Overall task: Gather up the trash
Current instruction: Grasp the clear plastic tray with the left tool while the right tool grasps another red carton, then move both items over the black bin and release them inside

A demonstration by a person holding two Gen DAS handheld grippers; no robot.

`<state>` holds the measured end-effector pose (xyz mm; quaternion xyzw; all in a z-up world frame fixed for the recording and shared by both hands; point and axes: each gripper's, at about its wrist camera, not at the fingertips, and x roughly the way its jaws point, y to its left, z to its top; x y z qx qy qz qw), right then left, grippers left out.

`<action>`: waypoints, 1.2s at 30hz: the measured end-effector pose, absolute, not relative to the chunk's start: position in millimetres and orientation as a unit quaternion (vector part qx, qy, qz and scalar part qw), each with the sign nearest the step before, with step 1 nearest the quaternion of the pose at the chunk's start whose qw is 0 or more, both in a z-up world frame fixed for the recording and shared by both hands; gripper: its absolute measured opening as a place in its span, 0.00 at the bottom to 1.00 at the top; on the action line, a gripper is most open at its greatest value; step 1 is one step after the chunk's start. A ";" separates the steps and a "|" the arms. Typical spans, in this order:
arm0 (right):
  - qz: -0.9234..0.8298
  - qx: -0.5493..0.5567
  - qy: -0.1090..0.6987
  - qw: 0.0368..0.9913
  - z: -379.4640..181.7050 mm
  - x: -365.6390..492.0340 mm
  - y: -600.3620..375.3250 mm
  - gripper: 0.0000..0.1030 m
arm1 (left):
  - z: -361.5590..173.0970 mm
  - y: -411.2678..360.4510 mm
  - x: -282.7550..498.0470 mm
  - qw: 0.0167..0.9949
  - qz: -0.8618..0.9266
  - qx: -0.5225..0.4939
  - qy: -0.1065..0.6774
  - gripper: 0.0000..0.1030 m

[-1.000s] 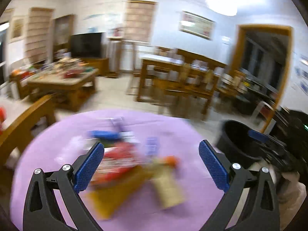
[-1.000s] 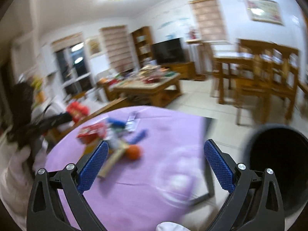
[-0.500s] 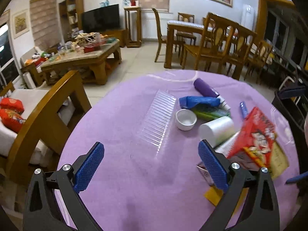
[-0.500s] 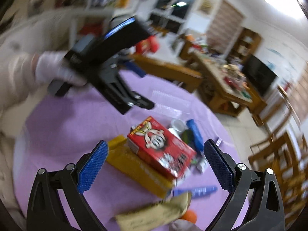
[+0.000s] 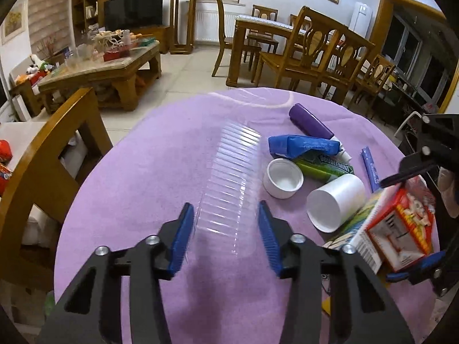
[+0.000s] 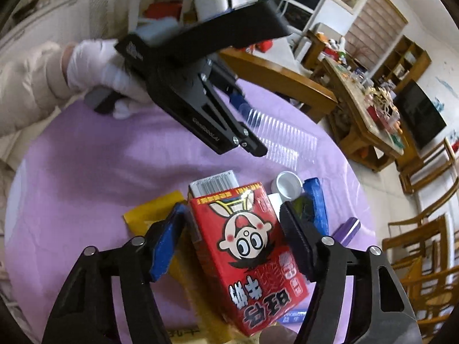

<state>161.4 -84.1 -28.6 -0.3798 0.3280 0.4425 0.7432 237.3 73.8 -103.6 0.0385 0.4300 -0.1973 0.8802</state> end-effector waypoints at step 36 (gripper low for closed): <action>0.361 0.049 0.237 0.900 54.6 62.7 -351.9 0.52 | -4.8 -70.5 129.8 0.891 -0.321 0.029 0.320 0.22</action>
